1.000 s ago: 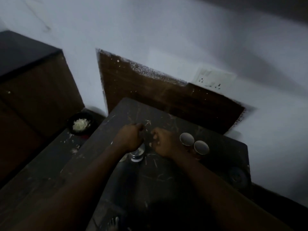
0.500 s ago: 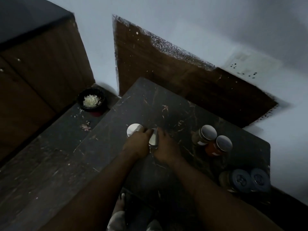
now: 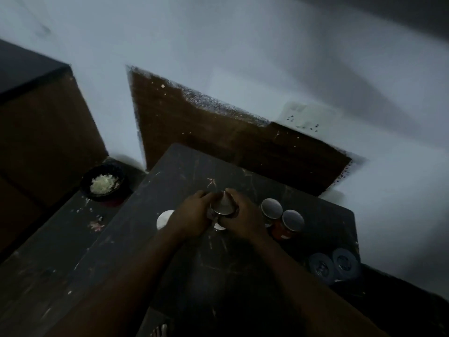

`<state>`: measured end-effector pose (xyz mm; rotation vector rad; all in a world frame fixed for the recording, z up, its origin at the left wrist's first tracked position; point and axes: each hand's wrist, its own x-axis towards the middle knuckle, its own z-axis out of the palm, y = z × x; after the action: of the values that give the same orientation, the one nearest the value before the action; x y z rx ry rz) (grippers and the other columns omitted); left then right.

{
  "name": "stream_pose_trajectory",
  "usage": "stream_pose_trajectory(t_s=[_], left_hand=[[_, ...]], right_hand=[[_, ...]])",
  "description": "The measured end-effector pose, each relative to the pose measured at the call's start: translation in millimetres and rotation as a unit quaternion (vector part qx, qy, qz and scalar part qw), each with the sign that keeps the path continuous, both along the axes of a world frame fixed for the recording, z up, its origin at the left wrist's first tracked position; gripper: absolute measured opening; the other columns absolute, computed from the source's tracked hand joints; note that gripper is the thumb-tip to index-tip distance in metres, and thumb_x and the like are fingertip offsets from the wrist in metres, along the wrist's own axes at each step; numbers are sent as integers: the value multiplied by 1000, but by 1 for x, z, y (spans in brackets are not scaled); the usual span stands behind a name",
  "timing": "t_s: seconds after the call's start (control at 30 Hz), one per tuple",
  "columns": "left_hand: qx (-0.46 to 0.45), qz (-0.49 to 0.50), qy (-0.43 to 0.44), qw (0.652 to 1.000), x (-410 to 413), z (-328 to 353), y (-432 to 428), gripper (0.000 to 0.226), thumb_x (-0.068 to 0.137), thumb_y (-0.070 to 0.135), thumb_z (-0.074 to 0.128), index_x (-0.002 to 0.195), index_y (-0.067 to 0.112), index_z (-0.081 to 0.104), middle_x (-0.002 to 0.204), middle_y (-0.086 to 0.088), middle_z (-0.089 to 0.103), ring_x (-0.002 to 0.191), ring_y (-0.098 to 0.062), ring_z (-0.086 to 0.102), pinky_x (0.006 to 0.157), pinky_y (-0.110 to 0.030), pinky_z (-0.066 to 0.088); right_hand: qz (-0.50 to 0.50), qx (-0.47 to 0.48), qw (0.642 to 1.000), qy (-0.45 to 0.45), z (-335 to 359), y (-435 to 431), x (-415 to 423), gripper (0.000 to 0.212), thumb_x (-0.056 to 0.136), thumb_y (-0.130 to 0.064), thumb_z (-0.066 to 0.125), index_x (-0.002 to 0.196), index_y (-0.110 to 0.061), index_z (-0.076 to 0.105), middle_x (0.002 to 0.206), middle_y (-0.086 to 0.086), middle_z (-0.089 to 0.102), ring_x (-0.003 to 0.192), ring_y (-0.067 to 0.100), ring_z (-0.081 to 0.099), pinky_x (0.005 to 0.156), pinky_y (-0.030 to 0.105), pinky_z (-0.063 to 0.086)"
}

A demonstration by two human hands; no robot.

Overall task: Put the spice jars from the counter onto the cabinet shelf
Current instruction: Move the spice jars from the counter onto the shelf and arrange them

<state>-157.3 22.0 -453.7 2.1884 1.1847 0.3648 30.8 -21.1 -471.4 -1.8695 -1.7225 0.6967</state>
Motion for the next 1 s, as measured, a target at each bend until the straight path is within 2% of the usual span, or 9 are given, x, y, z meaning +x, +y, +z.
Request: stream_pose_trajectory(t_s=[0.1,0.17,0.23,0.3,0.47,0.6,0.7,0.83,1.0], left_hand=[[22,-21,-52,998,19,36,8,79,78,37,78,149,36,42,137,1,55,120,-19,58,95,-29,45],[40,-51,-91,994,32,64,13,79,79,33,80,149,35,43,137,4,58,122,-13,57,95,-20,40],[55,-81,-138,986,46,96,18,79,78,32,83,148,32,46,140,7,58,124,-8,56,99,-18,41],[62,-97,-180,977,61,131,20,80,75,35,85,147,34,48,141,12,57,125,-4,56,102,-26,48],[158,-112,-238,952,100,214,26,77,71,51,77,141,40,47,129,16,54,114,-4,58,93,-37,55],[248,-116,-281,920,144,292,25,73,69,52,77,136,45,48,120,18,52,99,-2,61,78,-34,59],[305,-124,-300,895,177,349,23,72,70,56,77,135,47,47,120,21,52,100,1,59,79,-34,58],[338,-136,-316,876,220,412,24,67,70,54,72,132,44,49,119,16,55,99,-6,61,81,-38,58],[363,-129,-321,865,268,465,34,63,68,61,69,126,46,51,113,16,58,90,-5,65,79,-38,58]], right_hand=[[-28,71,996,56,43,-4,25,72,67,-45,83,130,-43,47,126,-24,58,113,-17,53,94,7,44],[-45,100,991,80,72,-8,40,73,64,-48,82,125,-48,43,117,-28,57,108,-22,52,86,0,40],[-62,121,984,113,101,-11,55,72,65,-48,84,124,-49,44,112,-29,62,105,-17,58,82,4,45],[-67,162,974,145,133,-12,71,65,68,-41,82,123,-47,48,113,-30,64,105,-7,64,83,15,52],[-23,266,949,166,224,-13,101,56,80,-26,75,131,-30,53,124,-12,66,117,16,65,97,44,55],[-21,350,926,139,310,-18,130,52,83,-34,74,130,-31,54,123,-13,67,108,15,69,89,41,58],[-35,401,904,143,365,-24,156,53,81,-36,76,129,-32,53,119,-8,69,98,20,72,75,42,60],[-52,439,889,117,426,-21,189,54,78,-42,73,124,-33,47,115,-9,65,95,16,70,66,29,56],[-72,436,894,76,483,-13,232,48,77,-45,72,116,-34,46,112,-6,64,94,18,68,70,36,58]])
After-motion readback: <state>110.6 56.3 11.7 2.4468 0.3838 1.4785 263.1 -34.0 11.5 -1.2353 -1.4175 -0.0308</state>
